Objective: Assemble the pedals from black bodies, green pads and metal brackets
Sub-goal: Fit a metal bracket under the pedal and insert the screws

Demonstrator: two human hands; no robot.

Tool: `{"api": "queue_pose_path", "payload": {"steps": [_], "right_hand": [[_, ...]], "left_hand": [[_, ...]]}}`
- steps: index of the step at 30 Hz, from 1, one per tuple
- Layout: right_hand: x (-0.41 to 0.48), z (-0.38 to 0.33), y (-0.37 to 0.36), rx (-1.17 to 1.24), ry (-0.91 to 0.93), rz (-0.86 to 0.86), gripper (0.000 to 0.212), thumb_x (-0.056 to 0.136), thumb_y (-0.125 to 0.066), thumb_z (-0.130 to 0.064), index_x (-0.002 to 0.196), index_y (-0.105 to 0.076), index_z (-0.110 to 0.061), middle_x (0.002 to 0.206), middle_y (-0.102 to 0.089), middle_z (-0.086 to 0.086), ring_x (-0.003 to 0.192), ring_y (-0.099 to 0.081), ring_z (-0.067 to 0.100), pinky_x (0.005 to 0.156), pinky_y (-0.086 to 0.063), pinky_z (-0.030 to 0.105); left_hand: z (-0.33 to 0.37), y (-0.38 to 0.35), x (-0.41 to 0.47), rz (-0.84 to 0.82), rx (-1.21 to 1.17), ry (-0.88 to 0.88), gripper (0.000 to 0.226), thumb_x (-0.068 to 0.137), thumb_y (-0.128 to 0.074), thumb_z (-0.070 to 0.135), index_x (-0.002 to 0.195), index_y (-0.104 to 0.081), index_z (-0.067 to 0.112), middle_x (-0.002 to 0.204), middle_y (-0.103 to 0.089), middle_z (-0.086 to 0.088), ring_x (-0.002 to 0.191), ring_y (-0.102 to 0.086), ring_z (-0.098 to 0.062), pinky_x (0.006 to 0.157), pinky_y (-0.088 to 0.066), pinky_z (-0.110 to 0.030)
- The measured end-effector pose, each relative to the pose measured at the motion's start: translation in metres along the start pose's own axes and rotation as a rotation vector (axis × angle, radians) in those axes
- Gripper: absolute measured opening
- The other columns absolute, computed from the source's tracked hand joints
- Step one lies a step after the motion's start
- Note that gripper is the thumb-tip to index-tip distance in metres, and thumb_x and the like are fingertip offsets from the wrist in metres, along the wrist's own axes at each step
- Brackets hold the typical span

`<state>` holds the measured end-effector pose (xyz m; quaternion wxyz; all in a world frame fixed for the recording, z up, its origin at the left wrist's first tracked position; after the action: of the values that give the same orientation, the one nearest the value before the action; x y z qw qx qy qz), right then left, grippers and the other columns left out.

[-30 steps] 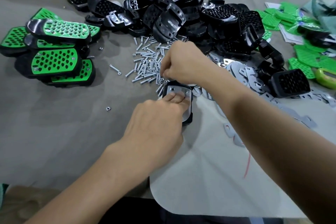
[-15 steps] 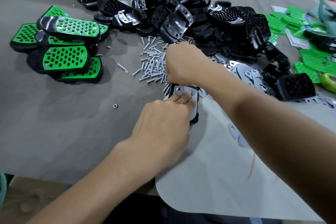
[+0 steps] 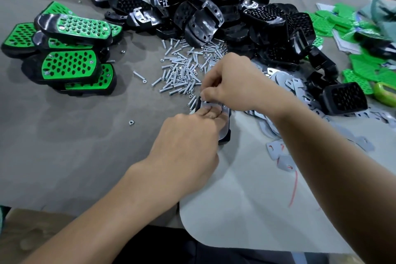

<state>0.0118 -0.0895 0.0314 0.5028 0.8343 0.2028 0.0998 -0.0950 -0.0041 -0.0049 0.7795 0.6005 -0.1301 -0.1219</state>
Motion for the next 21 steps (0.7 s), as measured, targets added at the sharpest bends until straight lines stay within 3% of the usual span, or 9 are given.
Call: {"api": "queue_pose_path", "payload": {"steps": [5, 9, 14, 19, 21], "right_hand": [[-0.003, 0.006, 0.002, 0.071, -0.019, 0.009, 0.013, 0.078, -0.076, -0.015, 0.067, -0.079, -0.021, 0.06, -0.069, -0.01, 0.05, -0.055, -0.001, 0.044, -0.041, 0.01], [-0.002, 0.007, 0.004, 0.069, -0.045, -0.01, 0.013, 0.076, -0.076, -0.016, 0.065, -0.078, -0.024, 0.058, -0.068, -0.009, 0.047, -0.053, -0.002, 0.041, -0.038, 0.01], [-0.004, 0.002, 0.001, 0.029, -0.063, -0.017, 0.012, 0.077, -0.074, -0.017, 0.067, -0.078, -0.022, 0.06, -0.07, -0.005, 0.056, -0.06, 0.003, 0.042, -0.039, 0.009], [-0.007, -0.006, -0.002, -0.058, -0.049, 0.011, 0.026, 0.076, -0.063, -0.007, 0.057, -0.066, -0.026, 0.059, -0.066, -0.001, 0.06, -0.06, 0.012, 0.042, -0.035, 0.009], [-0.012, -0.009, -0.004, -0.096, -0.019, 0.02, 0.028, 0.076, -0.06, -0.008, 0.056, -0.057, -0.028, 0.06, -0.062, -0.002, 0.064, -0.058, 0.017, 0.048, -0.037, 0.017]], "left_hand": [[0.002, 0.0, 0.0, 0.058, -0.013, -0.013, 0.076, 0.085, -0.052, 0.013, 0.157, -0.039, 0.031, 0.165, -0.035, 0.013, 0.151, -0.031, -0.004, 0.097, -0.056, -0.041], [0.001, 0.0, 0.0, 0.056, -0.026, -0.009, 0.076, 0.085, -0.053, 0.014, 0.158, -0.037, 0.031, 0.166, -0.033, 0.013, 0.151, -0.031, -0.004, 0.098, -0.055, -0.041], [0.001, -0.002, 0.0, 0.06, -0.018, -0.014, 0.078, 0.085, -0.05, 0.013, 0.158, -0.035, 0.033, 0.166, -0.031, 0.016, 0.152, -0.027, -0.001, 0.099, -0.054, -0.037], [0.001, -0.002, 0.0, 0.045, 0.004, -0.007, 0.079, 0.086, -0.049, 0.015, 0.16, -0.032, 0.035, 0.166, -0.028, 0.018, 0.152, -0.024, 0.0, 0.095, -0.051, -0.033], [0.001, -0.002, 0.0, 0.032, 0.018, 0.006, 0.075, 0.084, -0.051, 0.016, 0.156, -0.039, 0.034, 0.164, -0.035, 0.017, 0.152, -0.028, -0.002, 0.087, -0.052, -0.032]]}}
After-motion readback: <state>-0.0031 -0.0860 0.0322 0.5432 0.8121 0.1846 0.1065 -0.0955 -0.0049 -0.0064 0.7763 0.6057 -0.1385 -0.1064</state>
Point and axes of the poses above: each hand's wrist, its own x-axis towards the middle knuckle, its own y-axis out of the back of the hand, z = x × y, the point moved 5 cm from there along x, towards the middle knuckle
